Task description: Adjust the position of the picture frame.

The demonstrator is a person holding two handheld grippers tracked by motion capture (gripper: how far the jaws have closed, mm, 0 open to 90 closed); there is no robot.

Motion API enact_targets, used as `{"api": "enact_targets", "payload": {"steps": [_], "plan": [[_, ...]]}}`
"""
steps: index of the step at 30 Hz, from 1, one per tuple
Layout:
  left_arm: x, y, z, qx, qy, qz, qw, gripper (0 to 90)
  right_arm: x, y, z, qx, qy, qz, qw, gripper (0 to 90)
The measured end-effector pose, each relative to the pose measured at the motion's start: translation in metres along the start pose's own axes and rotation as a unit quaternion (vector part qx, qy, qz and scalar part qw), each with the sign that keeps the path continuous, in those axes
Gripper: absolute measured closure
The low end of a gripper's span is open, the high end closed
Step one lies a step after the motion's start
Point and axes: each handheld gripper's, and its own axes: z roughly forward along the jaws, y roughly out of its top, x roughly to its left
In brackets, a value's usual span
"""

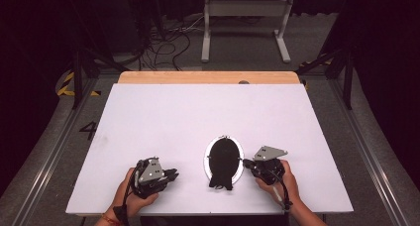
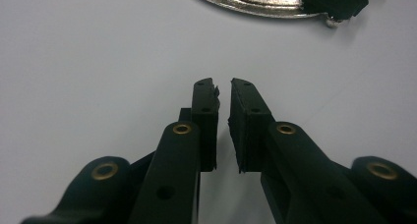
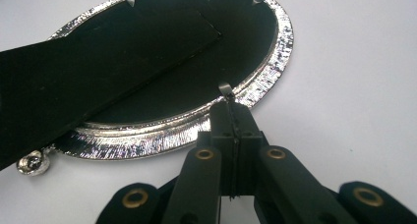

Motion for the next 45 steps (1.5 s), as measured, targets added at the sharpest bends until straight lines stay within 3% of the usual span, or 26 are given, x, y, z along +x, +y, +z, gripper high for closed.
{"api": "enact_targets", "payload": {"steps": [9, 14, 18, 24, 28, 38, 42, 45], "plan": [[-0.003, -0.002, 0.000, 0.005, 0.000, 0.004, 1.0000, 81.1, 0.003, 0.002, 0.004, -0.004, -0.009, -0.001, 0.9999, 90.0], [-0.004, -0.003, -0.001, 0.006, 0.000, 0.005, 1.0000, 81.1, 0.003, -0.001, 0.002, -0.010, -0.002, 0.005, 0.9999, 90.0], [-0.004, -0.004, -0.003, 0.003, 0.001, 0.003, 1.0000, 81.1, 0.009, -0.002, -0.002, -0.005, 0.006, -0.008, 0.9999, 90.0], [-0.005, -0.004, -0.004, 0.005, 0.001, 0.003, 1.0000, 82.1, 0.026, -0.007, -0.010, 0.002, 0.041, -0.026, 0.9988, 90.0], [-0.006, -0.004, -0.003, 0.005, 0.000, 0.003, 1.0000, 81.8, 0.035, -0.006, -0.011, 0.009, 0.042, -0.045, 0.9981, 90.0], [-0.009, -0.001, 0.001, 0.011, -0.004, 0.014, 0.9998, 81.3, 0.032, -0.005, -0.005, -0.006, 0.041, -0.020, 0.9990, 90.0], [-0.008, -0.002, 0.001, 0.013, -0.006, 0.013, 0.9998, 81.4, 0.035, -0.004, -0.005, -0.003, 0.034, -0.025, 0.9991, 90.0], [-0.009, -0.002, 0.001, 0.011, -0.008, 0.014, 0.9998, 81.5, 0.040, -0.004, -0.006, -0.002, 0.048, -0.027, 0.9985, 90.0]]}}
